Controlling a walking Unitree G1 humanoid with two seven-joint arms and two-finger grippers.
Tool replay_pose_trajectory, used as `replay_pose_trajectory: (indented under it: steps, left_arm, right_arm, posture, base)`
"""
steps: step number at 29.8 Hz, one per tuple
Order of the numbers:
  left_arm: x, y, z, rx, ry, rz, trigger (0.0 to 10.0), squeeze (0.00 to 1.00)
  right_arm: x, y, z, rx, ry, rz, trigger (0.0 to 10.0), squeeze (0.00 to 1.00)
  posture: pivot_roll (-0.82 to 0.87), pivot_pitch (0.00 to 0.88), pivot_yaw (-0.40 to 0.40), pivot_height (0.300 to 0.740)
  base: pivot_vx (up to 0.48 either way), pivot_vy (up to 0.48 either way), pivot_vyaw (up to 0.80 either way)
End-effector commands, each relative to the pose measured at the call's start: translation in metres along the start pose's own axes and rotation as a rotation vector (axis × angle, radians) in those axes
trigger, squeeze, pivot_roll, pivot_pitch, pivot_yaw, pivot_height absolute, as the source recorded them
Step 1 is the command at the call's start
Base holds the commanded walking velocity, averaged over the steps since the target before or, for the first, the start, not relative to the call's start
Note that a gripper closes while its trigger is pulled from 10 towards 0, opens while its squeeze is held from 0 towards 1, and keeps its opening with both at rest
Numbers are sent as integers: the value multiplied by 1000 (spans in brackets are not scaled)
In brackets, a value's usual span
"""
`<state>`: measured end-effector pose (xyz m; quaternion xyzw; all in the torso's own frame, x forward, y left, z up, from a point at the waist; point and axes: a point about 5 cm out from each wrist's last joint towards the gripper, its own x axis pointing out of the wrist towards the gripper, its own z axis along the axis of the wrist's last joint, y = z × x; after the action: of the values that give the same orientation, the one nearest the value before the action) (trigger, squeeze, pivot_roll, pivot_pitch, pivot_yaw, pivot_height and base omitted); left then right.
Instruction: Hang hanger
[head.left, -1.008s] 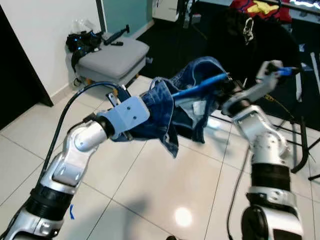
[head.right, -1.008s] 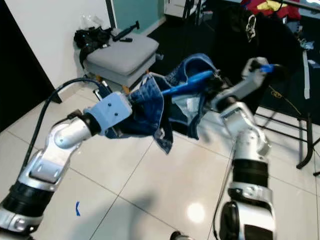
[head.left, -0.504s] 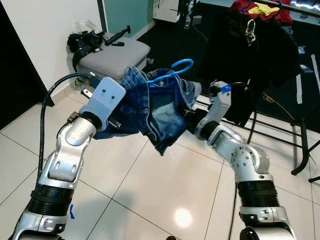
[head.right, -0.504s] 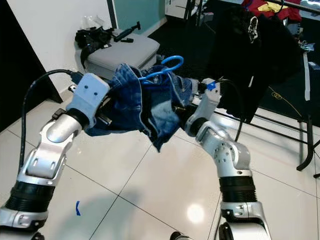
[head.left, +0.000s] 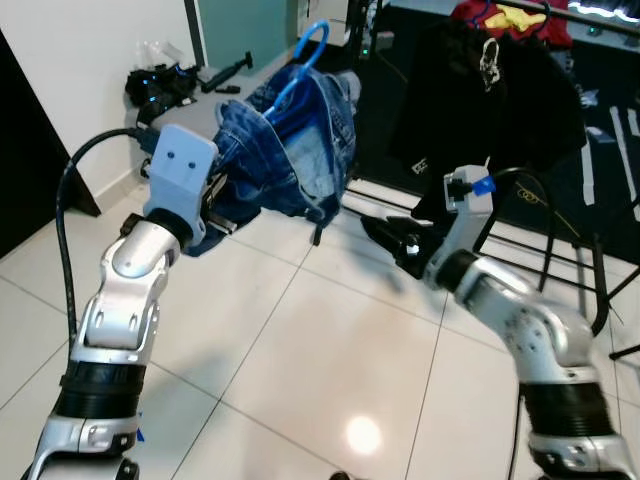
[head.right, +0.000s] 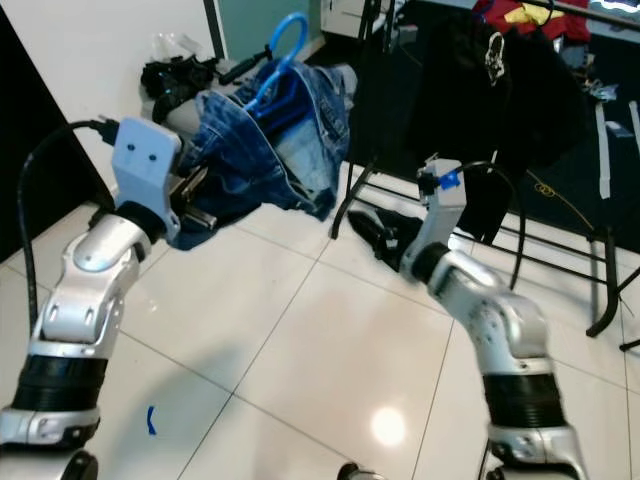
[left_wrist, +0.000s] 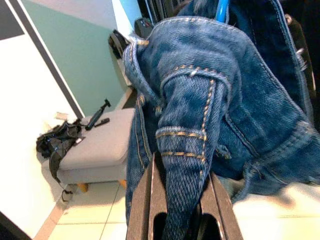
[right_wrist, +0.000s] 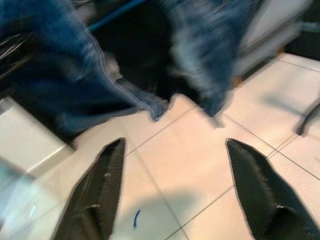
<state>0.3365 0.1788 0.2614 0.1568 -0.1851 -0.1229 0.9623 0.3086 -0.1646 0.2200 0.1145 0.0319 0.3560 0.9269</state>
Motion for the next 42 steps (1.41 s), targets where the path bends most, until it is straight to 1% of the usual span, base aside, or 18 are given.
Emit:
replay_pose_trajectory:
  steps: [1, 4, 5, 6, 8, 9, 10, 12, 13, 14, 15, 18, 20, 21, 25, 29, 36, 42]
  left_arm:
    - [-4, 6, 12, -2, -94, -99, 10000, 0]
    - [-6, 5, 12, -2, -99, -151, 10000, 0]
    - [-12, 5, 11, 20, -91, -266, 10000, 0]
    - [-12, 5, 11, 20, -91, -266, 10000, 0]
    - [-26, 4, 9, 73, -58, -476, 10000, 0]
    - [-26, 4, 9, 73, -58, -476, 10000, 0]
    - [-33, 3, 9, 95, -40, -578, 10000, 0]
    - [-33, 3, 9, 95, -40, -578, 10000, 0]
    - [-39, 1, 10, 101, -26, -661, 10000, 0]
    - [-44, 0, 12, 111, -13, -737, 10000, 0]
    - [-47, 0, 15, 128, -8, -798, 10000, 0]
    - [-49, 0, 17, 138, -6, -836, 10000, 0]
    - [-48, -1, 26, 147, -33, -898, 10000, 0]
    - [-48, -1, 26, 147, -33, -898, 10000, 0]
    - [-47, -4, 31, 142, -59, -936, 10000, 0]
    - [-48, -15, 39, 101, -116, -998, 10000, 0]
    - [-52, -22, 47, 54, -155, -1056, 10000, 0]
    - [-56, -23, 48, 49, -146, -1101, 10000, 0]
  right_arm:
    - [-17, 13, 27, -58, -140, 158, 10000, 1000]
    - [-25, 15, 36, -72, -197, 194, 10000, 1000]
    - [-41, 9, 53, -109, -262, 203, 10000, 1000]
    - [-41, 9, 53, -109, -262, 203, 10000, 1000]
    - [-69, 0, 72, -230, -271, 205, 10000, 1000]
    - [-69, 0, 72, -230, -271, 205, 10000, 1000]
    - [-80, -1, 78, -273, -259, 223, 10000, 1000]
    - [-80, -1, 78, -273, -259, 223, 10000, 1000]
    - [-87, -2, 83, -310, -230, 239, 10000, 1000]
    - [-94, -4, 87, -355, -180, 252, 10000, 882]
    - [-101, -5, 88, -398, -85, 285, 10000, 0]
    - [-106, -5, 88, -421, -16, 311, 10000, 0]
    - [-112, -9, 76, -475, 221, 356, 10000, 0]
    - [-112, -9, 76, -475, 221, 356, 10000, 0]
    - [-116, -6, 62, -482, 380, 437, 10000, 0]
    - [-115, -4, 41, -477, 513, 502, 10000, 0]
    - [-100, 3, 25, -486, 501, 538, 10000, 0]
    - [-95, 5, 30, -509, 462, 553, 10000, 0]
  posture:
    - [46, 147, -58, 740]
    - [46, 147, -58, 740]
    - [46, 147, -58, 740]
    - [46, 147, -58, 740]
    - [43, 141, -58, 740]
    - [43, 141, -58, 740]
    - [45, 139, -57, 740]
    - [45, 139, -57, 740]
    - [44, 135, -56, 740]
    - [44, 134, -57, 740]
    - [41, 132, -59, 740]
    - [41, 131, -59, 740]
    - [35, 123, -59, 740]
    - [35, 123, -59, 740]
    - [35, 123, -58, 740]
    - [34, 127, -57, 740]
    - [41, 130, -54, 740]
    - [46, 132, -55, 740]
  base:
    - [0, 0, 0]
    - [0, 0, 0]
    - [0, 0, 0]
    - [0, 0, 0]
    - [0, 0, 0]
    - [0, 0, 0]
    - [0, 0, 0]
    - [0, 0, 0]
    - [0, 0, 0]
    - [0, 0, 0]
    - [0, 0, 0]
    - [0, 0, 0]
    - [0, 0, 0]
    - [0, 0, 0]
    - [0, 0, 0]
    - [0, 0, 0]
    - [0, 0, 0]
    - [0, 0, 0]
